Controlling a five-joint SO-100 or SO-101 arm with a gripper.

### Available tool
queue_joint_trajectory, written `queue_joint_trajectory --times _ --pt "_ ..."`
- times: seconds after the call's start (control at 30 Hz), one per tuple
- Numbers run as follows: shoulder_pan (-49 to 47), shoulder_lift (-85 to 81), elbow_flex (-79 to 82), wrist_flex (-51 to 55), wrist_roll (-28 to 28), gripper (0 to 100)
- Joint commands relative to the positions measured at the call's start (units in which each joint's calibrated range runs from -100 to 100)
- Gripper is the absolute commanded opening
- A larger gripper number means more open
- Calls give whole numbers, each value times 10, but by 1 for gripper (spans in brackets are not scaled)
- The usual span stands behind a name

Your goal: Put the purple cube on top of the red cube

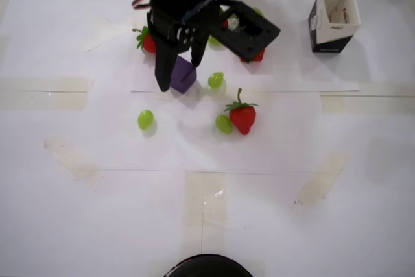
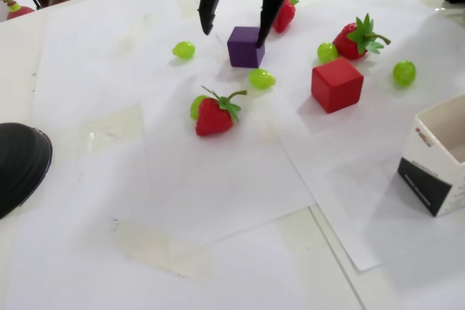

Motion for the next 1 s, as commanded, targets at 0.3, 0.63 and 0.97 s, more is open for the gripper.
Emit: queue_joint_trajectory --times 0.3,0.63,0.97 --pt "16 38 -57 10 -9 28" --pt "18 49 -50 14 -22 23" --pt "19 55 -46 27 -32 21"
